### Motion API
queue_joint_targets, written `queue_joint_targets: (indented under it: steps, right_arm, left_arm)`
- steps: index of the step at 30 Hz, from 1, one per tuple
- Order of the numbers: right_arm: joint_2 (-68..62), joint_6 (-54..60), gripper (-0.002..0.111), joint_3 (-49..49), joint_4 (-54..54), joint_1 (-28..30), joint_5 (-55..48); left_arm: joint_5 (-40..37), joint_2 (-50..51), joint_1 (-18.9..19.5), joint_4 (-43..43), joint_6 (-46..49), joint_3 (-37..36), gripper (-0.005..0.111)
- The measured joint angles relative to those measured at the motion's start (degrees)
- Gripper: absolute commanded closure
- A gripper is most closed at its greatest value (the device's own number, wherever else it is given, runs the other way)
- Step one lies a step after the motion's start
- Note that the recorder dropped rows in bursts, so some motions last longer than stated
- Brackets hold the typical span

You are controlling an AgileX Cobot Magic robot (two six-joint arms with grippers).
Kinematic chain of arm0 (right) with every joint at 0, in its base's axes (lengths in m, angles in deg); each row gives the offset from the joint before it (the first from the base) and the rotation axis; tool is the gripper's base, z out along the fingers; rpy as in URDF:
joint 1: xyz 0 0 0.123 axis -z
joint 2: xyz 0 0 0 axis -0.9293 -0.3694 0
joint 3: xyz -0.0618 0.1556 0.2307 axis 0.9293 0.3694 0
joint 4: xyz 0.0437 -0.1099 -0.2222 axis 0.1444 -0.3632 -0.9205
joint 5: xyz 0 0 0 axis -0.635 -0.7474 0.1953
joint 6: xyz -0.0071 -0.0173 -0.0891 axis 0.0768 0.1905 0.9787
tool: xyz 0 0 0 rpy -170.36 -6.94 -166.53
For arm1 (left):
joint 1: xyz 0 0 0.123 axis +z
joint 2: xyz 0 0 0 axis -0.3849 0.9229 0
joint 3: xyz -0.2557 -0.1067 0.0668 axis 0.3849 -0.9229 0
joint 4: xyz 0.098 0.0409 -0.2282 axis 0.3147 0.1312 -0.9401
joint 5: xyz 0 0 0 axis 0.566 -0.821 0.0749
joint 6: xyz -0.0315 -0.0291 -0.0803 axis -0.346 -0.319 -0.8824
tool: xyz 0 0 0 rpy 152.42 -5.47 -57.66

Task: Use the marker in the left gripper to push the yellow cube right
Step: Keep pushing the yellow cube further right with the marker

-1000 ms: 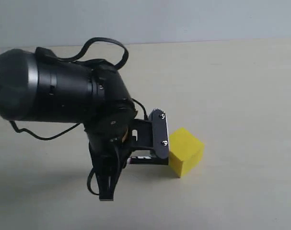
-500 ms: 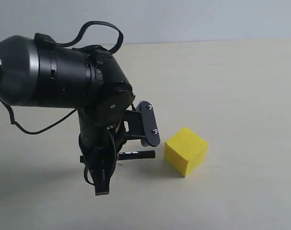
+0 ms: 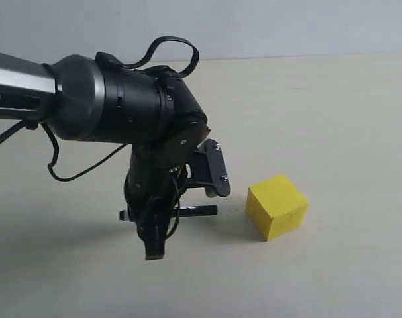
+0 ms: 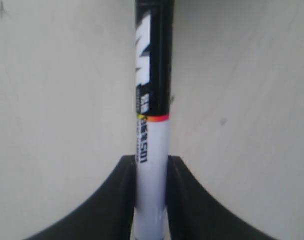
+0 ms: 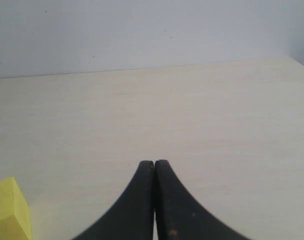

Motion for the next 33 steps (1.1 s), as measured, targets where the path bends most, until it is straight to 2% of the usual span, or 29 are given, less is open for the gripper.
queue_joint_targets:
  steps: [4,8,10,14,18,27,30,33]
  right_arm:
    - [0.0,0.0,0.108,0.0,0.0,0.0,0.0]
    - [0.0,0.0,0.108,0.0,0.0,0.0,0.0]
    - [0.0,0.0,0.108,0.0,0.0,0.0,0.0]
    - [0.0,0.0,0.108,0.0,0.0,0.0,0.0]
    - [0.0,0.0,0.108,0.0,0.0,0.0,0.0]
    - [0.0,0.0,0.108,0.0,0.0,0.0,0.0]
    - [0.0,0.0,0.108,0.0,0.0,0.0,0.0]
    - [0.0,0.0,0.108,0.0,0.0,0.0,0.0]
  left_arm:
    - [-4.2,0.0,1.1,0.4,-0.4,0.0,0.107]
    - [-3.0,0.0,0.4,-0.2,-1.3,0.0,0.107]
    - [-0.2,0.0,-0.6,-0.3,-1.3,0.0,0.107]
    - [10.3,0.1,-3.6,-0.3,-1.4,0.2,0.107]
    - [15.0,0.2,-5.5,-0.7,-1.7,2.4,0.107]
    - [3.0,0.2,-3.7,0.0,-2.7,3.7,0.107]
    - [3.1,0.2,-3.2,0.3,-2.8,3.7,0.107]
    - [7.2,1.0,-3.3,0.5,-2.9,3.8,0.107]
